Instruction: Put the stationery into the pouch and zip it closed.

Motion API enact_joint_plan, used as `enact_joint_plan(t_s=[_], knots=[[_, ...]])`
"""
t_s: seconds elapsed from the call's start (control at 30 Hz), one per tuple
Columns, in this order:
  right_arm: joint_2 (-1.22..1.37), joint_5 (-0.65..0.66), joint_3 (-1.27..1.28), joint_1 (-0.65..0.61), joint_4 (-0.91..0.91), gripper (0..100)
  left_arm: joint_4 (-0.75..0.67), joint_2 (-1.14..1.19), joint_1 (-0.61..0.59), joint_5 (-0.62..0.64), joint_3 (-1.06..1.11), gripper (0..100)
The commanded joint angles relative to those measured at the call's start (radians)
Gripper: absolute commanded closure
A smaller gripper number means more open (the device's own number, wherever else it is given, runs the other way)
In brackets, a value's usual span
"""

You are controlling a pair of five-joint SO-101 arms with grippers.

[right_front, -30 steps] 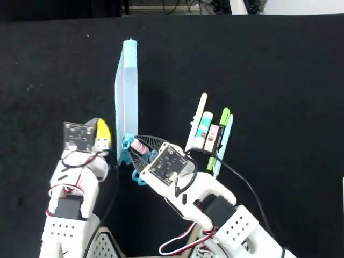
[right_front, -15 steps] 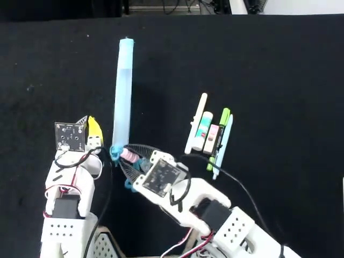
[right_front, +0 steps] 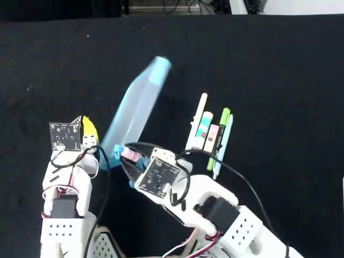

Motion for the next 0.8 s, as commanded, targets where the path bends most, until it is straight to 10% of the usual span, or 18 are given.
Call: enact_joint_plan(t_s=[0.0,0.4,0.77], knots=[[0.101,0.009,-0.099,-0.009,-0.095,98.7,-0.018,-0.006,0.041,0.011,0.002,97],[0.328,-0.163,-0.369,0.21,-0.103,98.8,-0.012,0.003,0.156,0.002,0.021,97],[0.446,-0.324,-0.397,0.164,-0.176,98.7,0.044,0.005,0.367,0.002,0.021,97]])
